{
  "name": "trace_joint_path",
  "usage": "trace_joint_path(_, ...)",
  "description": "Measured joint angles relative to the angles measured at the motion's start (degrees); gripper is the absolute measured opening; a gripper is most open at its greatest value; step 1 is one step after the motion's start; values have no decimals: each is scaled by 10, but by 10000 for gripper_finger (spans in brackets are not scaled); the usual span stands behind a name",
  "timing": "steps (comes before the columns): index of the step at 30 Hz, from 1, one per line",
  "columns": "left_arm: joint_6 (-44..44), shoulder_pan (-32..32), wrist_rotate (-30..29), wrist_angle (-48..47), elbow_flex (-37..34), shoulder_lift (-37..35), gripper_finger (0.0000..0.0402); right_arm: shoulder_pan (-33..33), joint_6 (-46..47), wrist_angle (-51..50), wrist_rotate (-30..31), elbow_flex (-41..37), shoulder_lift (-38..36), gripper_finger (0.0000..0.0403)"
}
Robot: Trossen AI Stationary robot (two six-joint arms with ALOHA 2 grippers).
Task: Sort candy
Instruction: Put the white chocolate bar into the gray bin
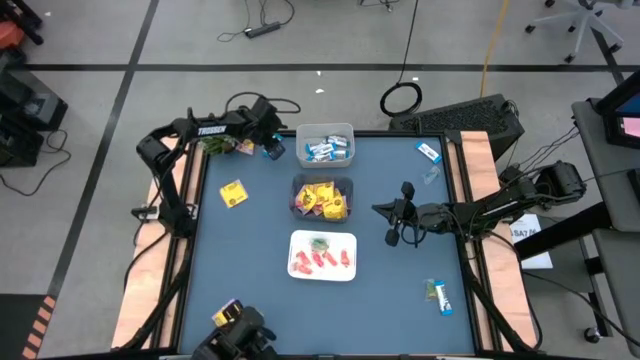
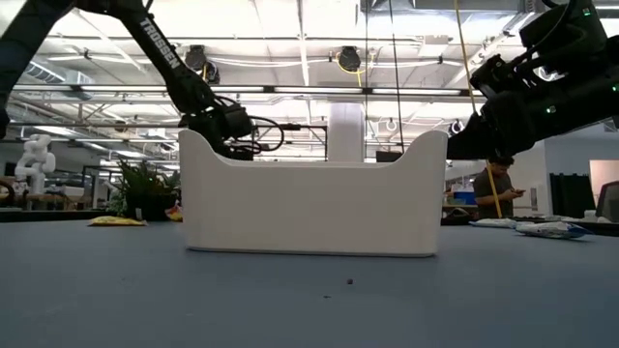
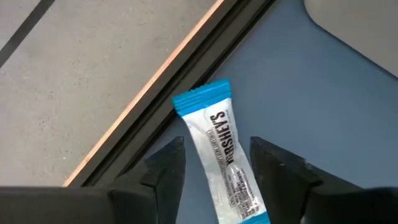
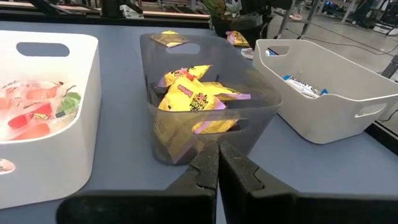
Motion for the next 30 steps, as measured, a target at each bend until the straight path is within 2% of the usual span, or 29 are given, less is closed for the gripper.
trace_joint_path(5, 0, 1, 0, 4, 0, 0, 187, 0, 0, 0, 0, 0, 0, 0)
trace_joint_path(12, -15, 3, 0, -11, 0, 0, 158, 0, 0, 0, 0, 0, 0, 0)
trace_joint_path(21, 8, 3, 55, -43, 0, 0, 115, 0, 0, 0, 0, 0, 0, 0)
trace_joint_path(26, 18, 3, 53, -35, 0, 0, 79, 0, 0, 0, 0, 0, 0, 0)
trace_joint_path(30, 31, -3, 54, -30, 0, 0, 33, 0, 0, 0, 0, 0, 0, 0)
